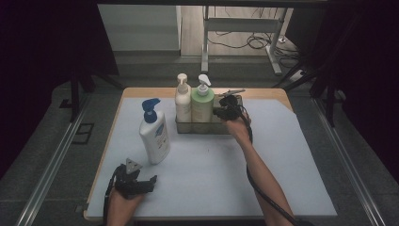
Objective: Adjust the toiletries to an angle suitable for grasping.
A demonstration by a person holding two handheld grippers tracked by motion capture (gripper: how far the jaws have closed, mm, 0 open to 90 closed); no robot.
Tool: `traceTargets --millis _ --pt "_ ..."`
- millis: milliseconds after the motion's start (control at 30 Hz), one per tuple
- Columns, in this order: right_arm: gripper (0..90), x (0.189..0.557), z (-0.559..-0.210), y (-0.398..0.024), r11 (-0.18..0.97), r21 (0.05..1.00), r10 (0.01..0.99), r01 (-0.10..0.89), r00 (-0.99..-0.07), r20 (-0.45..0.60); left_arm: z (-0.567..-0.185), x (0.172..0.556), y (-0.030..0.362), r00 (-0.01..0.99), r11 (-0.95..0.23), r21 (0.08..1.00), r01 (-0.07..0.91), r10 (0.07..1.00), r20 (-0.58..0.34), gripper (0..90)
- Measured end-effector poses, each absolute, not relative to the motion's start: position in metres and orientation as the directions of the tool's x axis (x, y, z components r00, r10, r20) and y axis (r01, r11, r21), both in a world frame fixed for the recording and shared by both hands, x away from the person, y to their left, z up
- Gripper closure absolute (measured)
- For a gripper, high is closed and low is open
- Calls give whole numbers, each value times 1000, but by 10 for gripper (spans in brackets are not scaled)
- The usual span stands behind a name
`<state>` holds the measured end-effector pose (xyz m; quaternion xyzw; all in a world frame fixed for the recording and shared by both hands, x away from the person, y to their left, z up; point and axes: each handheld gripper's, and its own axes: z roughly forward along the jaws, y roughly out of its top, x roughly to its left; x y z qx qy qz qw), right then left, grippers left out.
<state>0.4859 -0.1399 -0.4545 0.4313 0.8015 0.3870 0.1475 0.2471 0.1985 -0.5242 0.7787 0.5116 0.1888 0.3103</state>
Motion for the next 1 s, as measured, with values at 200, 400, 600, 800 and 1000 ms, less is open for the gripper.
traceTargets --millis 200,400,600,800,1000 --pt "851 483 -451 -142 329 763 806 556 -587 80 -524 247 199 405 -284 677 679 914 -23 105" --pt "797 477 -443 -147 339 770 798 541 -599 70 -524 247 199 406 -284 677 679 914 -24 105" --pt "742 471 -438 -153 354 775 792 523 -609 49 -524 247 199 405 -284 677 679 914 -23 105" --pt "632 463 -432 -157 361 780 788 511 -615 38 -524 247 199 405 -284 677 679 914 -23 105" --pt "513 453 -429 -162 364 780 781 509 -623 42 -524 247 198 405 -283 677 679 914 -23 105"
